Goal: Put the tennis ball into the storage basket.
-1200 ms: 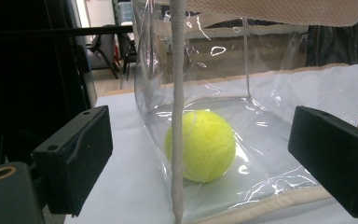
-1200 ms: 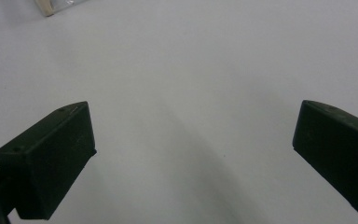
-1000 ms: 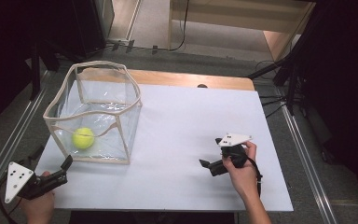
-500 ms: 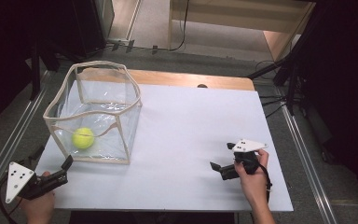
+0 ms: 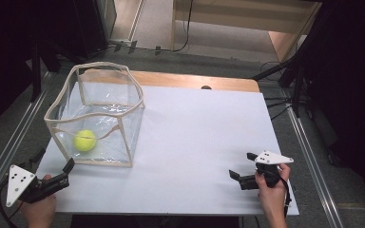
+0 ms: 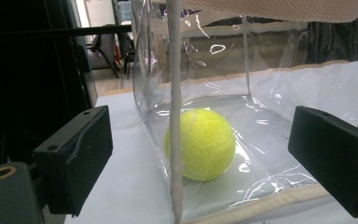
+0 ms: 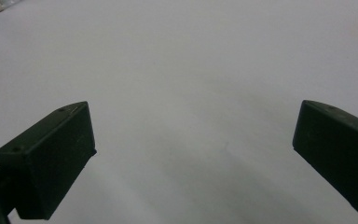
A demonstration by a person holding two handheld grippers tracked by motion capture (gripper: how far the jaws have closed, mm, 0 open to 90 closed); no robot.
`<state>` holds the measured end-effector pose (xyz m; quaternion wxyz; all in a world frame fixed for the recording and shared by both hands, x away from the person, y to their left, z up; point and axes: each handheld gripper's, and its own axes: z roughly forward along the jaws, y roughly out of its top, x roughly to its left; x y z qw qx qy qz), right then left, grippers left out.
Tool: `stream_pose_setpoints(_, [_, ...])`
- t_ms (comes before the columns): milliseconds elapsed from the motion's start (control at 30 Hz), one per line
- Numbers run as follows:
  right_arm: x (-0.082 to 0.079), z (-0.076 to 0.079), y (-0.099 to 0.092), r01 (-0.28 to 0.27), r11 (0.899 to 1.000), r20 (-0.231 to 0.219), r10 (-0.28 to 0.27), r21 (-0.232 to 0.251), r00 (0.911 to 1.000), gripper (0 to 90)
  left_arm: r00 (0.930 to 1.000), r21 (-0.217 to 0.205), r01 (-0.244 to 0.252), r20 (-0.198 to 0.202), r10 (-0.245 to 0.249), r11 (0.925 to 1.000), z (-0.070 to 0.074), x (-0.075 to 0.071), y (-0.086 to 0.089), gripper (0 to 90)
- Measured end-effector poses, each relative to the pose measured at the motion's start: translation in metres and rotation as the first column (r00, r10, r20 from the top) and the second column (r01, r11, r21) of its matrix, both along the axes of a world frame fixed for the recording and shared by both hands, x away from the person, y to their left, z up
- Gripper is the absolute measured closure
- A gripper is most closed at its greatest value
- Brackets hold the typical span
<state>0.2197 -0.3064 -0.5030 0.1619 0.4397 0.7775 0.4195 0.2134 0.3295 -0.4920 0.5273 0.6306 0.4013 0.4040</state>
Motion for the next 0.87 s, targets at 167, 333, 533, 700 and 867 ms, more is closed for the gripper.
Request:
stream_pose_setpoints(167, [-0.007, -0.004, -0.011, 0.029, 1.0, -0.006, -0.029, 0.009, 0.9996, 0.0, 1.0, 0.001, -0.002, 0.0, 0.002, 1.0, 0.0, 0.0, 0.0, 6.8])
stream_pose_setpoints(333, [-0.015, -0.006, -0.026, 0.067, 0.997, 0.008, -0.067, 0.024, 0.9977, 0.0, 1.0, 0.006, -0.001, -0.002, 0.001, 1.0, 0.0, 0.0, 0.0, 6.8])
stream_pose_setpoints(533, [-0.023, -0.008, -0.036, 0.109, 0.993, 0.029, -0.11, 0.041, 0.9935, 0.0, 1.0, 0.007, -0.002, 0.001, 0.002, 1.0, 0.0, 0.0, -0.001, 6.8])
stream_pose_setpoints(700, [-0.028, -0.01, -0.042, 0.152, 0.984, 0.055, -0.158, 0.096, 0.9859, 0.0, 1.0, 0.007, 0.0, 0.001, 0.0, 1.0, 0.0, 0.0, -0.001, 6.8])
stream_pose_setpoints(867, [-0.033, -0.008, -0.046, 0.181, 0.977, 0.066, -0.189, 0.114, 0.9798, 0.0, 1.0, 0.002, -0.002, -0.001, 0.002, 1.0, 0.0, 0.0, -0.001, 6.8])
